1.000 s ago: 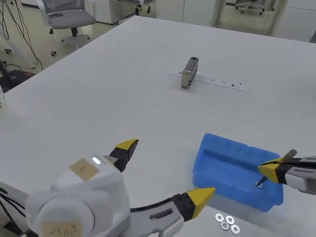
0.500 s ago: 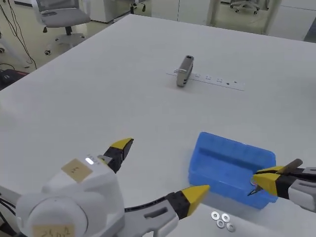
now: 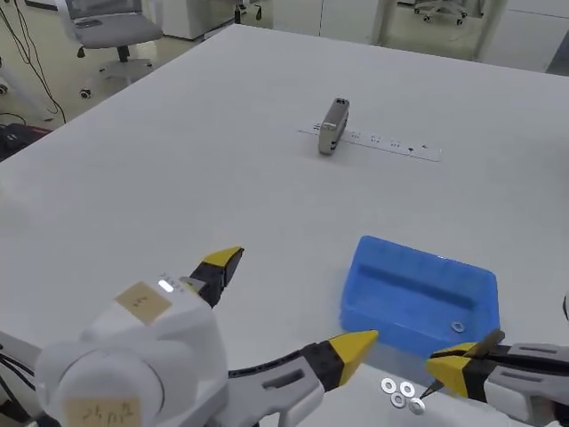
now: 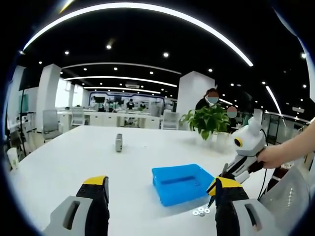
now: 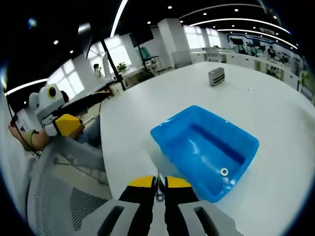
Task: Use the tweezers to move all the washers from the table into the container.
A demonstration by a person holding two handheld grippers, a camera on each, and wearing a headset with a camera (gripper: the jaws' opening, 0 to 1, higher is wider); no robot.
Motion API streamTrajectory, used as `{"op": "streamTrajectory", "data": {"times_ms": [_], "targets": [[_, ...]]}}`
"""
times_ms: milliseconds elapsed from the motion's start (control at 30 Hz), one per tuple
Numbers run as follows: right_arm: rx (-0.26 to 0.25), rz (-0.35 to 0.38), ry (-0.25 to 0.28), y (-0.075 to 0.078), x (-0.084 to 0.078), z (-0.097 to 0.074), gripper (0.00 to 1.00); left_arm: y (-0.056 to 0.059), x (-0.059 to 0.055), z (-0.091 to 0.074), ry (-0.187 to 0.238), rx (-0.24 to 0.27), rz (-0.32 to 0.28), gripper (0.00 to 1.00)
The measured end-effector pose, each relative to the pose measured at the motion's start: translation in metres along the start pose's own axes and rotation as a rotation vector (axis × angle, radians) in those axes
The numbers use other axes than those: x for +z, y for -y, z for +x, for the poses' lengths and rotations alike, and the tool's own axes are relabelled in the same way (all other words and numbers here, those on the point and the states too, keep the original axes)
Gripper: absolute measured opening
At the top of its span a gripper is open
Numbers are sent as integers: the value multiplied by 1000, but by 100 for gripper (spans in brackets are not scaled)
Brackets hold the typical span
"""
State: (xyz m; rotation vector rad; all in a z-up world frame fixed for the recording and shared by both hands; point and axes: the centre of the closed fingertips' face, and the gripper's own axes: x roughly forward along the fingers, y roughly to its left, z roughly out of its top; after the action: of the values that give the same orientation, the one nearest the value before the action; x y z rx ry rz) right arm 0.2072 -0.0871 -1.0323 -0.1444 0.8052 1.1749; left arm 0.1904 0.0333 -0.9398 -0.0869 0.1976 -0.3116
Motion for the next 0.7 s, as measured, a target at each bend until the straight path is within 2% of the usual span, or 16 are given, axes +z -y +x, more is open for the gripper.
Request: {"op": "streamTrajectory", "data": {"times_ms": [300, 433, 567, 700], "targets": [[12, 8, -12, -1, -4, 2, 3, 1, -1, 0, -6, 1, 3, 90], [4, -29, -38, -3, -7, 4, 3, 1, -2, 0, -12, 0, 6, 89], [11, -38, -42, -7, -8, 6, 3, 1, 0, 0, -5, -3, 2, 89], [6, -84, -60, -11, -9, 7, 4, 2, 0, -1, -4, -5, 2, 89]]}}
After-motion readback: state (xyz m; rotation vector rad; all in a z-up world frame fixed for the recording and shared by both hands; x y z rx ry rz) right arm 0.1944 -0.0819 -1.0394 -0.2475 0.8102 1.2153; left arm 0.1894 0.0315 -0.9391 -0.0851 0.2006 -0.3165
